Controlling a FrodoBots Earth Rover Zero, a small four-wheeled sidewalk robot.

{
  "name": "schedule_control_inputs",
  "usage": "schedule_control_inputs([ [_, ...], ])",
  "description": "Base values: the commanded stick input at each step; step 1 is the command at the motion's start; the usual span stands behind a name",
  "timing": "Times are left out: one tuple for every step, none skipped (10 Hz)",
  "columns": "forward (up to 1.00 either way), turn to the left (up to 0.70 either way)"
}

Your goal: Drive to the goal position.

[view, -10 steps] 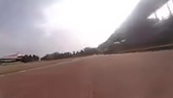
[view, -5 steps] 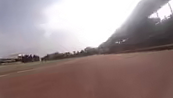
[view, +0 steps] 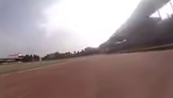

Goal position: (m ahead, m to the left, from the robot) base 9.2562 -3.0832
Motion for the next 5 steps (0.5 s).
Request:
schedule_control_inputs([
  [0.7,0.0],
  [0.7,0.0],
  [0.7,0.0],
  [0.7,0.0],
  [0.7,-0.35],
])
